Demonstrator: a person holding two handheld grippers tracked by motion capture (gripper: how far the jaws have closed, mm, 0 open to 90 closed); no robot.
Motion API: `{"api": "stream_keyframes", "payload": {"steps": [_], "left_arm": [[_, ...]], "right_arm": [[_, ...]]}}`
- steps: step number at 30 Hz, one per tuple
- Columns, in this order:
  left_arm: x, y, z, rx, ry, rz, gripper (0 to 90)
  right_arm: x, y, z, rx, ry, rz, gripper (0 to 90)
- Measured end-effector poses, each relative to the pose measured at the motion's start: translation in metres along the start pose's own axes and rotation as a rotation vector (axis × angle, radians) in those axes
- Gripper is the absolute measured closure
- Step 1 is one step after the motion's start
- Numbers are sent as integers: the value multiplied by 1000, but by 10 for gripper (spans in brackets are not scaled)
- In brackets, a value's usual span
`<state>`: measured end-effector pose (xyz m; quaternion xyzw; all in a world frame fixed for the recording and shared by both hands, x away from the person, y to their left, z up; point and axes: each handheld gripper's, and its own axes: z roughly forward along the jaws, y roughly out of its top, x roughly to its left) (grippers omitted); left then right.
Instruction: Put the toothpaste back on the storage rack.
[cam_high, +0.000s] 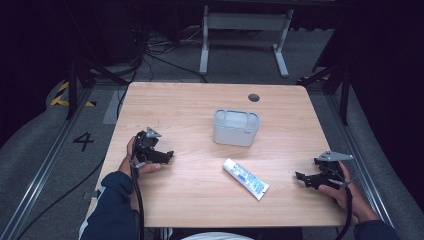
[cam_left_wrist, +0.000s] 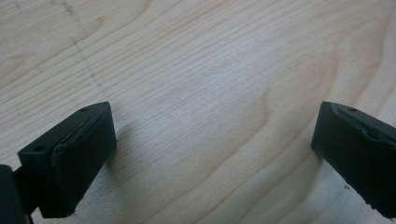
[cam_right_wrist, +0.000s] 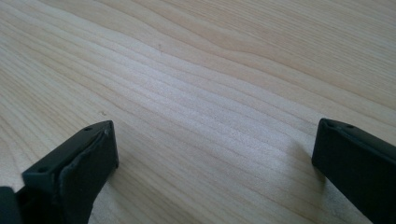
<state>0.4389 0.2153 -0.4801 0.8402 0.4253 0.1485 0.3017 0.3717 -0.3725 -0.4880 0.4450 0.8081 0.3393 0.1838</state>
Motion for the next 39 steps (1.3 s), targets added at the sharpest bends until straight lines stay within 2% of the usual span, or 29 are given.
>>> {"api": "stream_keyframes", "payload": {"steps": [1, 2, 3, 4, 5, 6, 7, 8, 9, 10, 13, 14, 15, 21, 25, 28, 29, 31, 34, 39], "left_arm": [[-1, 1, -2, 25, -19, 28, 9], [-1, 3, -5, 26, -18, 62, 44], [-4, 3, -7, 21, -39, 55, 134], [-6, 5, -9, 8, -63, 80, 237], [-7, 5, -10, 3, -73, 90, 275], [-10, 8, -12, 16, -67, 100, 219], [-12, 9, -12, 8, -62, 105, 169], [-14, 10, -13, 3, -79, 118, 184], [-16, 12, -14, 7, -82, 139, 220], [-18, 13, -15, 8, -82, 143, 234], [-27, 18, -18, -1, -88, 191, 216], [-31, 21, -20, -1, -108, 206, 226], [-31, 21, -20, -1, -108, 206, 227], [-53, 38, -34, -48, -142, 293, 247], [-71, 53, -38, -71, -170, 374, 255], [-87, 63, -37, -81, -207, 426, 252], [-91, 66, -37, -77, -220, 434, 249], [-104, 73, -34, -65, -242, 488, 246], [-123, 81, -27, -53, -281, 545, 241], [-152, 93, -17, -43, -341, 618, 233]], "right_arm": [[0, 0, 0, -1, 2, -1, 6], [0, 0, 0, 0, 3, -2, 6], [0, 0, 0, 0, 5, -2, 6], [0, 0, 0, 0, 5, -2, 6], [0, 1, 1, 1, 8, -3, 6], [0, 1, 1, 1, 9, -6, 6], [0, 1, 1, 1, 10, -7, 6], [0, 1, 1, 1, 10, -7, 6], [0, 1, 1, 1, 10, -7, 6], [0, 1, 1, 1, 9, -6, 6], [0, 1, 1, 1, 9, -6, 6], [0, 1, 1, 1, 9, -7, 6], [0, 1, 1, 1, 9, -7, 6], [0, 1, 1, 1, 10, -6, 6], [0, 1, 1, 1, 10, -6, 6], [0, 1, 1, 1, 10, -6, 6], [0, 1, 1, 0, 9, -5, 6], [0, 1, 1, 0, 8, -4, 6], [0, 0, 0, 0, 7, -3, 6], [0, 0, 0, 0, 7, -3, 6]]}}
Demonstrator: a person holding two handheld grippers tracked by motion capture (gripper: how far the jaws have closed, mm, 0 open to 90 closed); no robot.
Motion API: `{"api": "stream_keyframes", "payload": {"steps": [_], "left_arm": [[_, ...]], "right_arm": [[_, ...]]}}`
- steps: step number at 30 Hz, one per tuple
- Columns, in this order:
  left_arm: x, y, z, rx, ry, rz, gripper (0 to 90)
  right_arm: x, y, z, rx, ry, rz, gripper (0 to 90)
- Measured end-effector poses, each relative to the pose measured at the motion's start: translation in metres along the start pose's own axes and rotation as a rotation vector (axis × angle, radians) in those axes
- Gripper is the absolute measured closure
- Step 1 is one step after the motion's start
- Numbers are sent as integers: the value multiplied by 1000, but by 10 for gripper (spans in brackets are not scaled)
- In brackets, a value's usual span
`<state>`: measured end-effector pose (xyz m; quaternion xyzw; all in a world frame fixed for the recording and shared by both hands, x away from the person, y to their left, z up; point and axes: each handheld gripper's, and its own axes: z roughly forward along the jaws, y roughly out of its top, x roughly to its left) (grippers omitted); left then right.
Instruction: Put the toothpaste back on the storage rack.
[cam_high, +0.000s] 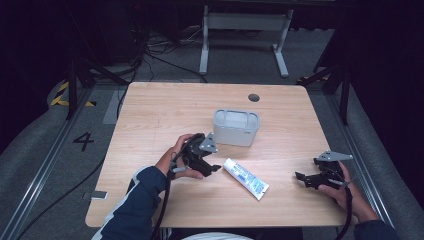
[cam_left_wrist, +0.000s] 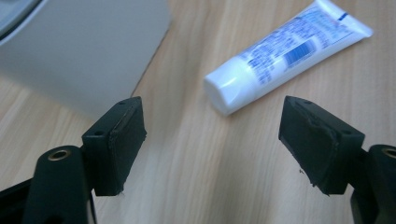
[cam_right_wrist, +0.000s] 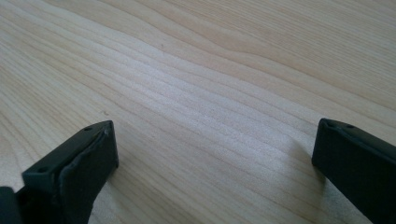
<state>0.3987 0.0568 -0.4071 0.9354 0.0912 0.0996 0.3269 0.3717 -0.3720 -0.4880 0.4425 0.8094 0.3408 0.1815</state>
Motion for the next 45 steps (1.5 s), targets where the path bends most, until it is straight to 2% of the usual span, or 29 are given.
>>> {"api": "stream_keyframes", "payload": {"steps": [5, 10, 12, 13, 19, 22, 27, 34, 38, 42, 43, 44, 45], "left_arm": [[-11, 18, 18, 5, -62, 58, 224], [-21, 28, 35, 36, -111, 109, 224], [-23, 29, 37, 37, -122, 114, 224], [-25, 32, 40, 41, -141, 127, 224], [-30, 38, 51, 63, -174, 166, 224], [-33, 40, 57, 68, -191, 169, 224], [-36, 45, 65, 76, -201, 193, 224], [-38, 48, 82, 102, -216, 184, 190], [-41, 52, 89, 136, -212, 211, 185], [-45, 51, 92, 154, -208, 217, 184], [-46, 51, 92, 180, -211, 217, 201], [-46, 51, 92, 180, -211, 217, 213], [-48, 51, 93, 196, -203, 234, 213]], "right_arm": [[0, 0, 0, 1, 1, -5, 6], [0, 0, 0, 1, 2, -6, 6], [0, 0, 0, 2, 2, -7, 6], [0, 0, 0, 1, 2, -5, 6], [0, 0, 0, 2, 1, -6, 7], [0, -1, 0, 2, 2, -6, 7], [0, -1, -1, 2, 2, -8, 7], [0, -1, -1, -2, 6, -10, 15], [0, -1, -1, -2, 6, -10, 15], [1, -1, -1, -2, 6, -9, 17], [1, -1, -1, -2, 7, -9, 17], [1, -1, -1, -2, 7, -9, 17], [1, -1, -1, -2, 7, -9, 17]]}}
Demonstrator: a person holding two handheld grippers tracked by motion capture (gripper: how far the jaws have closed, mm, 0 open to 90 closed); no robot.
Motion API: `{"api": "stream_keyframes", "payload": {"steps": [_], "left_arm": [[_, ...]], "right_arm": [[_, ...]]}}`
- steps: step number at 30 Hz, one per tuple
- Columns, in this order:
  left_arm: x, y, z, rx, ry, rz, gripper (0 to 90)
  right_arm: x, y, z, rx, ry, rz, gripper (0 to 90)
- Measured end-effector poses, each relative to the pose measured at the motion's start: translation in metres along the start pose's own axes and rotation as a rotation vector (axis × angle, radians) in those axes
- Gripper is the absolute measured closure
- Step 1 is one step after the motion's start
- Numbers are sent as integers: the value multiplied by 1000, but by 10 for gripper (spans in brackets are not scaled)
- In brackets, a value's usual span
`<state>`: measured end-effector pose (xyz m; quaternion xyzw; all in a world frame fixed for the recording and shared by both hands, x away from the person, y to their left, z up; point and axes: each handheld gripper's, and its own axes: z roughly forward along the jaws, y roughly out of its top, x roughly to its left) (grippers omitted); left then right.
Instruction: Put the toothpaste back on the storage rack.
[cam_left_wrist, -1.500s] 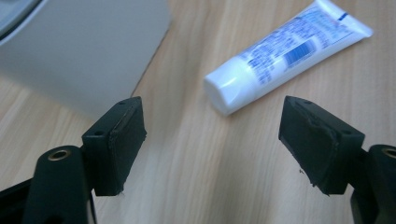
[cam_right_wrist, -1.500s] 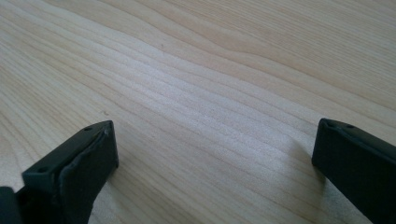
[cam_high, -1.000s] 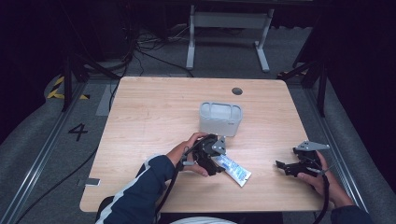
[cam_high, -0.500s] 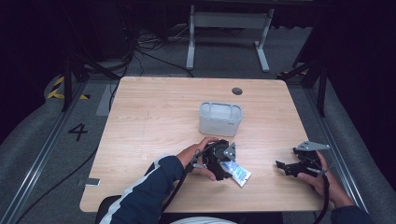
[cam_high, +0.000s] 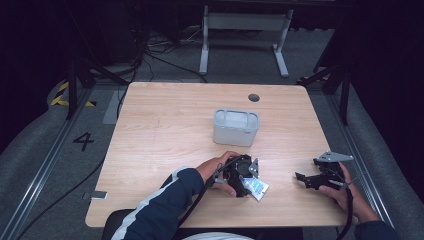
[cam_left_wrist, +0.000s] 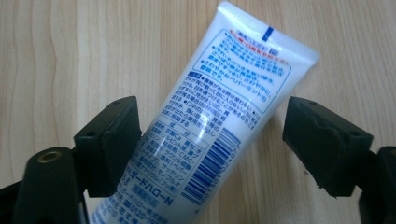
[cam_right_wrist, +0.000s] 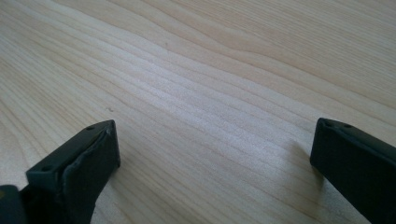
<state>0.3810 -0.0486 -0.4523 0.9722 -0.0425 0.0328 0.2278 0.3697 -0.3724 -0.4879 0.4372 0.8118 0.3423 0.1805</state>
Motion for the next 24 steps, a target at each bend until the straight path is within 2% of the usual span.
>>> {"api": "stream_keyframes", "payload": {"steps": [2, 5, 13, 15, 16, 17, 20, 22, 24], "left_arm": [[-3, 0, 0, 40, 1, 15, 249], [-5, 0, -2, 62, -15, 10, 267], [-6, 7, 4, 57, -46, -7, 215], [-4, 8, 4, 59, -40, -20, 286], [-3, 8, 3, 61, -27, -28, 286], [-2, 9, 4, 65, -37, -38, 319], [0, 10, 4, 71, -56, -54, 325], [0, 11, 3, 89, -66, -52, 358], [-1, 11, 0, 130, -82, -30, 406]], "right_arm": [[0, 0, 0, 0, 0, 0, 17], [0, 0, 0, 0, 0, 0, 17], [0, 0, 0, 0, 0, 0, 17], [0, 0, 0, 0, 0, 0, 17], [0, 0, 0, 0, 0, 0, 17], [0, 0, 0, 0, 0, 1, 16], [0, 0, 0, 0, 0, 0, 16], [0, 0, 0, 0, -1, 2, 15], [0, 0, 0, 0, -2, 3, 16]]}}
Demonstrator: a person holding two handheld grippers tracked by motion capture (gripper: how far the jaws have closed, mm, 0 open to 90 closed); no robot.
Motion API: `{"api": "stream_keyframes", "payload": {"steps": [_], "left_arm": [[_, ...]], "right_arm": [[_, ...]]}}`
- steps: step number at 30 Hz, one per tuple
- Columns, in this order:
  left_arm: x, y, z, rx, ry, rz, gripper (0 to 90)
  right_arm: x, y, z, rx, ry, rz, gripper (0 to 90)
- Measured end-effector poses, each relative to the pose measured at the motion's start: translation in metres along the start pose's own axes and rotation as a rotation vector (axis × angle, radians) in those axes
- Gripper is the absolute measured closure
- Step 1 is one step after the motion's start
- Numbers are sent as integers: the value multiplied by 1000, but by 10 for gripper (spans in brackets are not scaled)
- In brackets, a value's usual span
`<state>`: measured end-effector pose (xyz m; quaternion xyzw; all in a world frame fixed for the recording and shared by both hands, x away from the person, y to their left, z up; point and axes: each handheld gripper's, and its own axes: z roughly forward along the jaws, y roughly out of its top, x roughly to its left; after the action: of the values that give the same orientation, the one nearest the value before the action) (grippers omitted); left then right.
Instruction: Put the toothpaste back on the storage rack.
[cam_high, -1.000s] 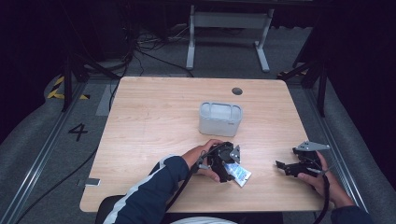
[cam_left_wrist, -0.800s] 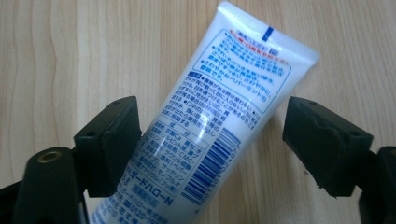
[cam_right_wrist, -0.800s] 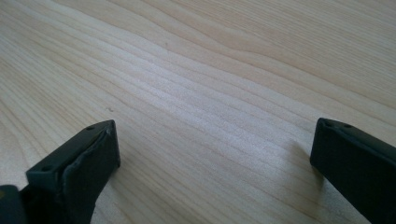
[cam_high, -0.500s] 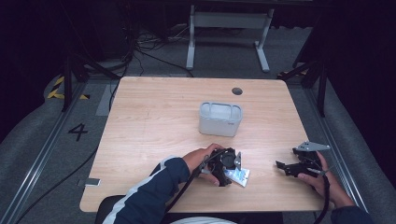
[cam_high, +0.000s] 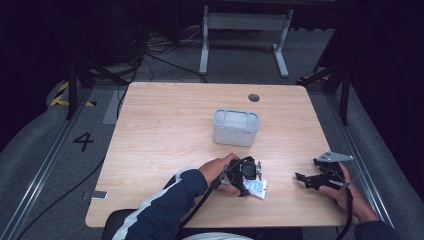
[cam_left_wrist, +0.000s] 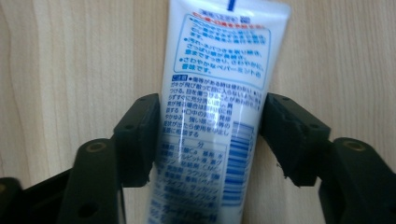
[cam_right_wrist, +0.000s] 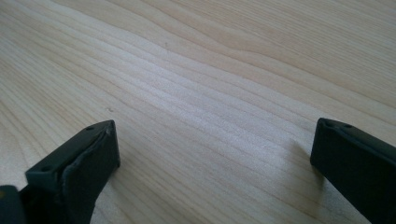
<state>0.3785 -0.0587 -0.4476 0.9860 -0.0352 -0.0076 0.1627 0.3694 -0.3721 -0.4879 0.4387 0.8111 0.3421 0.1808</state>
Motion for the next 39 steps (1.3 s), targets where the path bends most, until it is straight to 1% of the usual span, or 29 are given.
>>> {"api": "stream_keyframes", "payload": {"steps": [1, 2, 3, 4, 6, 8, 9, 10, 11, 13, 14, 15, 16, 17, 19, 20, 22, 28, 30, 31, 33, 35, 39], "left_arm": [[-1, 0, -1, 13, -3, 6, 421], [-1, 0, -1, 13, -3, 6, 430], [-3, 0, -1, 26, -10, 11, 430], [-3, 0, -1, 27, -10, 16, 433], [-4, 2, -2, 46, -14, 21, 434], [-4, 3, -1, 43, -13, 18, 430], [-3, 4, 0, 44, -14, 21, 425], [-3, 6, 1, 46, -25, 19, 415], [-2, 8, 2, 40, -29, 18, 385], [-4, 13, 5, 32, -32, 26, 338], [-5, 15, 6, 41, -32, 35, 331], [-6, 15, 6, 39, -28, 36, 330], [-5, 15, 5, 48, -33, 39, 338], [-5, 14, 5, 42, -33, 32, 356], [-4, 15, 4, 45, -35, 27, 387], [-5, 15, 5, 40, -31, 26, 390], [-6, 17, 4, 55, -28, 21, 394], [-5, 16, 3, 56, -22, 4, 429], [-7, 16, 3, 47, -15, -6, 479], [-8, 16, 3, 42, -4, -11, 479], [-7, 16, 1, 35, -4, -21, 519], [-6, 14, 0, 15, -1, -38, 549], [-3, 10, -6, -13, -5, -51, 615]], "right_arm": [[0, 0, 0, 0, 0, 0, 15], [0, 0, 0, 0, 0, 0, 15], [0, 0, 0, 0, 0, 0, 15], [0, 0, 0, 0, 0, 0, 15], [0, 0, 0, 0, 0, 0, 16], [0, 0, 0, 0, 0, 0, 15], [0, 0, 0, 0, 0, 0, 15], [0, 0, 0, 0, 0, 0, 15], [0, 0, 0, 0, 0, 0, 14], [0, 0, 0, 0, 0, -1, 14], [0, 0, 0, 0, 0, -1, 14], [0, 0, 0, 0, 0, 0, 14], [0, 0, 0, 0, 0, -1, 14], [0, 0, 0, 0, 0, 0, 14], [0, 0, 0, 0, 0, -1, 14], [0, 0, 0, 0, 0, 0, 14], [0, 0, 0, 0, 0, -1, 14], [0, 0, 0, 0, 0, -1, 14], [0, 0, 0, 0, 0, -1, 14], [0, 0, 0, 0, 0, -1, 14], [0, 0, 0, 0, 1, -2, 14], [0, 0, 0, 1, 2, -1, 14], [1, -1, -1, 1, -1, 1, 14]]}}
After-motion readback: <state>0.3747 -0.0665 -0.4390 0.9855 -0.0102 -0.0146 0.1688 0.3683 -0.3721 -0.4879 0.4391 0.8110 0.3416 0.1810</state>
